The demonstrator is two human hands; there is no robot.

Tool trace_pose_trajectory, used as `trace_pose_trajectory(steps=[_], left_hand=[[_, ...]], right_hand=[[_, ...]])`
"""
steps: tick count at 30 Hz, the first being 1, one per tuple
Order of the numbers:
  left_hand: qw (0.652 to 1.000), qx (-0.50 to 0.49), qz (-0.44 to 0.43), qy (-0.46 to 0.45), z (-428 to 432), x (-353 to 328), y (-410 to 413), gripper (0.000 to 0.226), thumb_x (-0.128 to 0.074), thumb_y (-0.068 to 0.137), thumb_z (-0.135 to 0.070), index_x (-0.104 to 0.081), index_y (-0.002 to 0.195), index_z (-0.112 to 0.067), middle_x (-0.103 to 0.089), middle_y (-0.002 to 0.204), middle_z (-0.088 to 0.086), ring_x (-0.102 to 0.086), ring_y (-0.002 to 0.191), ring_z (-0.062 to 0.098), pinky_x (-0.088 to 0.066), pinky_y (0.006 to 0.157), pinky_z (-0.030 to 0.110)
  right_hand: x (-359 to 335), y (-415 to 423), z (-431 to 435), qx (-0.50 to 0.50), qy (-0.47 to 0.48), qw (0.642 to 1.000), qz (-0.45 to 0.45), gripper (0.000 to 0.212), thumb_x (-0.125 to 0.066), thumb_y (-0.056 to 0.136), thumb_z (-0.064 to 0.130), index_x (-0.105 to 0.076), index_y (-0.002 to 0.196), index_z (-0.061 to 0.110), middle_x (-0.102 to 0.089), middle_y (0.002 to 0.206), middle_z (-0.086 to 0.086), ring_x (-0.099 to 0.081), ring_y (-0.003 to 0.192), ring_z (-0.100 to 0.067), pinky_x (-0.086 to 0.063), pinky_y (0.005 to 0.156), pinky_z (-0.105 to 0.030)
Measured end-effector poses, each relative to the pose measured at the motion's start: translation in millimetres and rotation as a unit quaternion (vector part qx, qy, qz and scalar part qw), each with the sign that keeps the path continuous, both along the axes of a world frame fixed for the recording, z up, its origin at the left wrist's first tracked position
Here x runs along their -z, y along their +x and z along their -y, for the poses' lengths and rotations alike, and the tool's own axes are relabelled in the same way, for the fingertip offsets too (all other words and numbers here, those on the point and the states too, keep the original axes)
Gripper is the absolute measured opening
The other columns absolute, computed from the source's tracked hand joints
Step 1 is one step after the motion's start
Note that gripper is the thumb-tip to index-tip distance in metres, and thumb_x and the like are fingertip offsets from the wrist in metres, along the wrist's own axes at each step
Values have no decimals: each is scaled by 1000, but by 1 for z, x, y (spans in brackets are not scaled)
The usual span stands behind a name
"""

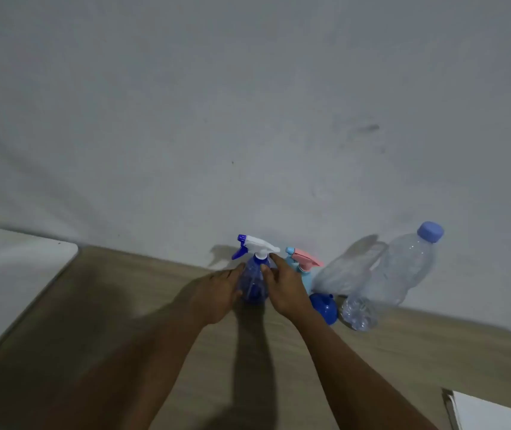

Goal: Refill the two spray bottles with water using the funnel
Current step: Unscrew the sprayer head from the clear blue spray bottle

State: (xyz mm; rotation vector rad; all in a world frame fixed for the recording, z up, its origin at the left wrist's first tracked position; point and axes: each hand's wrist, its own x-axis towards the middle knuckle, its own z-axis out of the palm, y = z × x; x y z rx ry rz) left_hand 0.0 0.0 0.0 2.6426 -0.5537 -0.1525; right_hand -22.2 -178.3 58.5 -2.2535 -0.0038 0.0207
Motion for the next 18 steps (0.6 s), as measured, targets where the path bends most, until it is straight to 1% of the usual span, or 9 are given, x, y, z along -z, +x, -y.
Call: trace_pose_trajectory(steps=[3, 5, 8, 11, 13, 15, 16, 17, 18], left_hand=[[1000, -4, -11, -9, -4, 9, 8, 65, -52, 101, -28, -19, 156, -21, -42, 154, 9, -50, 134, 28, -40, 112, 38], [1000, -3, -28, -14, -9, 12, 9, 66, -49, 101, -31, -12, 155, -30, -40, 156, 8, -49, 135, 27, -42, 111, 40], [1000, 15, -18, -5, -15, 12, -3, 68, -42, 97, -41, -9, 156, -34, -34, 159, 1, -50, 134, 24, -46, 107, 43], [1000, 12, -19, -16, -17, 7, -19, 62, -43, 97, -42, -18, 153, -35, -41, 155, -3, -53, 131, 21, -48, 104, 42], [1000, 15, -14, -21, -18, 5, -31, 60, -46, 98, -42, -20, 152, -38, -44, 153, -7, -55, 128, 18, -49, 102, 36], [998, 26, -20, -45, -20, -1, -47, 60, -51, 97, -40, -21, 148, -49, -47, 149, -12, -59, 120, 12, -49, 96, 27], [997, 32, -22, -62, -20, -6, -56, 60, -54, 96, -38, -20, 144, -53, -49, 146, -14, -60, 113, 7, -47, 92, 18], [996, 35, -27, -77, -18, -11, -65, 61, -57, 96, -37, -21, 142, -53, -50, 144, -17, -60, 110, 3, -41, 90, 9], [994, 40, -26, -97, -15, -19, -74, 60, -59, 95, -36, -25, 143, -49, -50, 143, -18, -57, 112, 0, -34, 90, 1]], right_hand=[[3, 7, -4, 17, 22, 1000, -12, 44, -44, 106, 33, -42, 147, 17, -62, 132, -6, -62, 116, -22, -52, 101, -38], [5, 7, -6, 15, 26, 999, -13, 40, -45, 105, 33, -46, 143, 19, -63, 131, -4, -62, 117, -20, -51, 103, -38], [11, 2, -9, 13, 23, 1000, -2, 33, -44, 105, 36, -52, 133, 20, -68, 116, -3, -64, 102, -19, -53, 95, -37], [18, -5, -9, 26, 5, 1000, -12, 29, -44, 104, 41, -57, 116, 18, -66, 99, -6, -63, 88, -19, -54, 85, -35], [19, -13, -7, 22, -1, 1000, -21, 32, -43, 103, 47, -57, 105, 19, -64, 96, -7, -62, 84, -18, -54, 82, -35], [17, -24, -4, 7, -10, 1000, -19, 35, -39, 102, 50, -56, 105, 20, -62, 99, -5, -63, 86, -16, -56, 83, -38], [13, -30, -1, 0, -13, 1000, -14, 33, -38, 103, 49, -56, 106, 21, -61, 100, -4, -62, 88, -15, -57, 84, -38], [6, -36, 2, -5, -8, 1000, -8, 30, -38, 104, 47, -55, 107, 22, -61, 101, -2, -61, 89, -15, -56, 85, -38], [-3, -42, 5, -8, 1, 1000, -4, 26, -39, 105, 44, -54, 107, 23, -61, 100, -2, -61, 89, -15, -56, 84, -38]])
